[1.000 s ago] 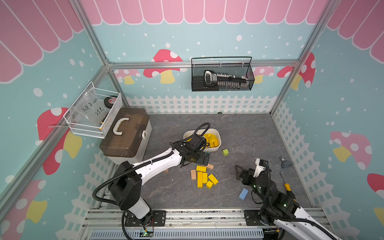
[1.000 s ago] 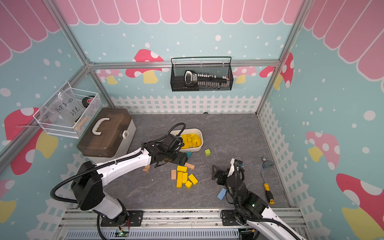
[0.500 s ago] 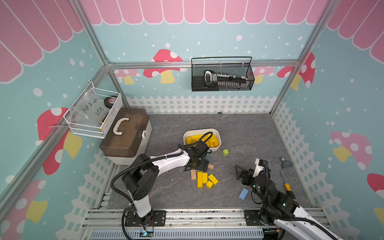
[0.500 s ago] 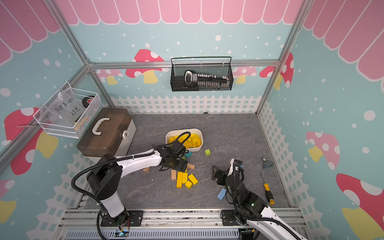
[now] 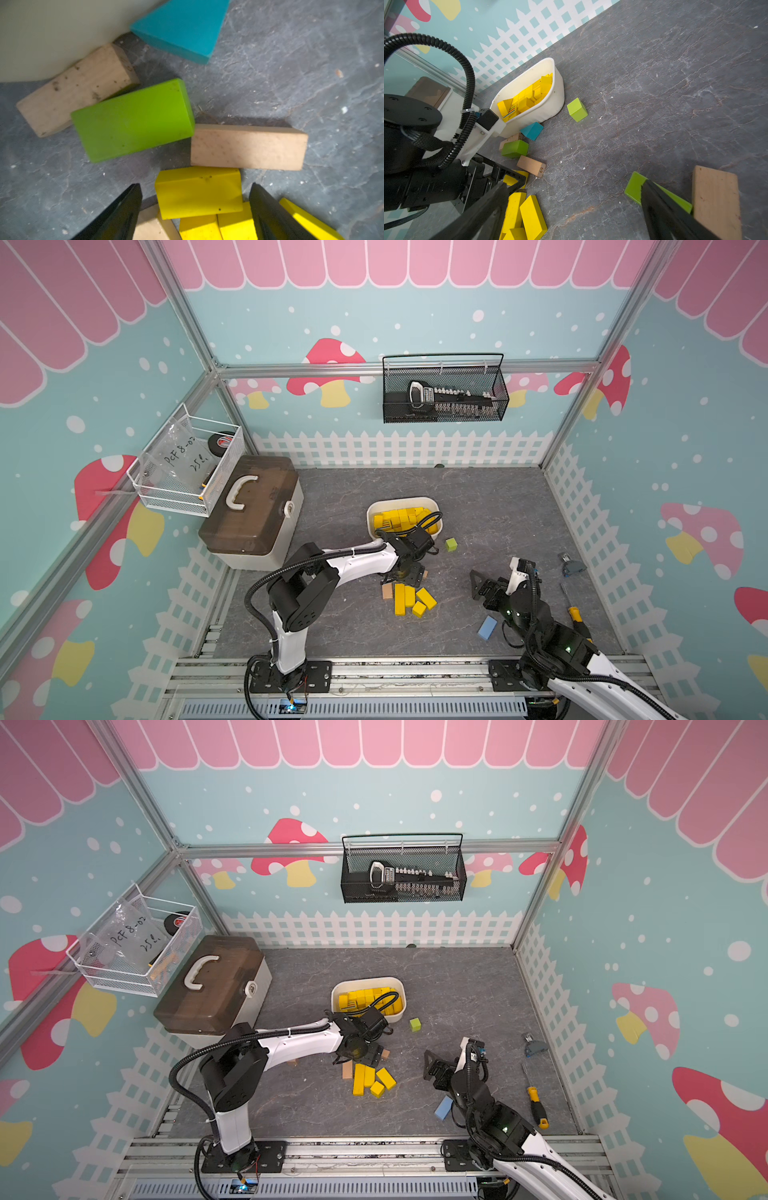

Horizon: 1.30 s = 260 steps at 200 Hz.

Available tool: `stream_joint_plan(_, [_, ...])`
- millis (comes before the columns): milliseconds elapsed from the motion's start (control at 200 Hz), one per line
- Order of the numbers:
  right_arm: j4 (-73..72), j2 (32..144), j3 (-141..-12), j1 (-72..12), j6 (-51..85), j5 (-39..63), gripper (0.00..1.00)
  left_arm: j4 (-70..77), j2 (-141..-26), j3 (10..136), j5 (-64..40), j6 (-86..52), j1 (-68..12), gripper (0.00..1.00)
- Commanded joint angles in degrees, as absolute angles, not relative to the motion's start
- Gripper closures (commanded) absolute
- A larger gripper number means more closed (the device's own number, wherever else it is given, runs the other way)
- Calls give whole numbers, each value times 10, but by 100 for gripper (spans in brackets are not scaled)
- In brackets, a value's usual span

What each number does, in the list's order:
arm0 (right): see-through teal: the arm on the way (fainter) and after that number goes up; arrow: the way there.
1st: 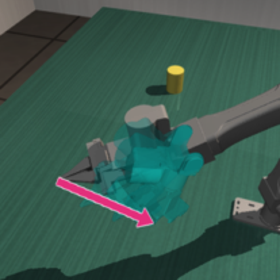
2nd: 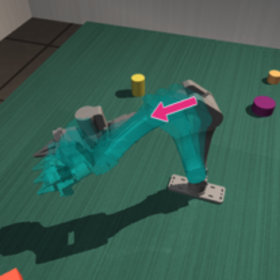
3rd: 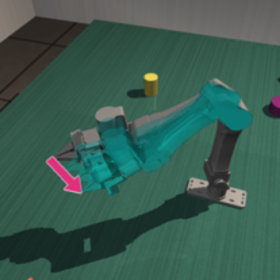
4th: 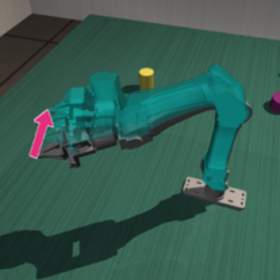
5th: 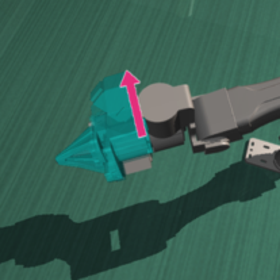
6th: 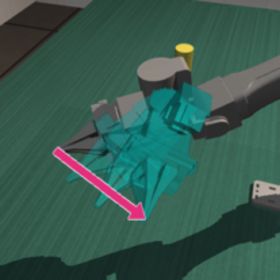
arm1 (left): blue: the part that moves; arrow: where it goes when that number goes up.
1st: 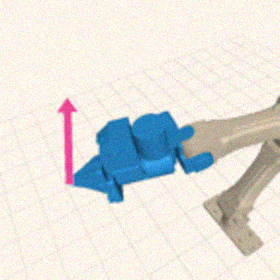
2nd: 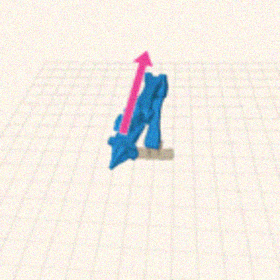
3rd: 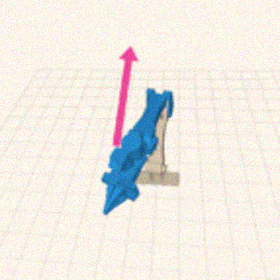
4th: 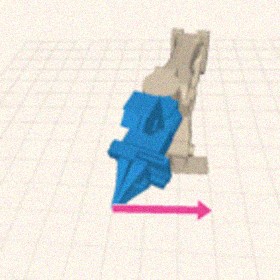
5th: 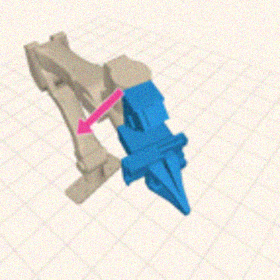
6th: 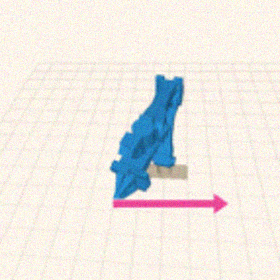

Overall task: Pick out the yellow building blocks
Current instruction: Pick up the building block from the center of the board.

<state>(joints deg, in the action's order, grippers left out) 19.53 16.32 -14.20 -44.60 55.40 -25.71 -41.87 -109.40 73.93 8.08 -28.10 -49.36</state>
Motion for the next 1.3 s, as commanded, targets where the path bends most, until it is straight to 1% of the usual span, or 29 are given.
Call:
stream_joint_plan(0, [201,157,-137,-444,563,-264,1,-437,-1099,751,111,-285,-495,18])
stream_joint_plan(265, [201,158,-137,-444,563,-263,1,-440,-1088,740,115,-275,-493,27])
stream_joint_plan(620, [202,163,-138,-444,564,-262,2,-422,-1057,699,96,-268,-464,29])
stream_joint_plan(971, [201,174,-141,-444,566,-264,2,-407,-1023,664,80,-261,-440,34])
stream_joint_plan(1296, [198,183,-143,-443,568,-264,1,-403,-1007,657,68,-258,-433,38])
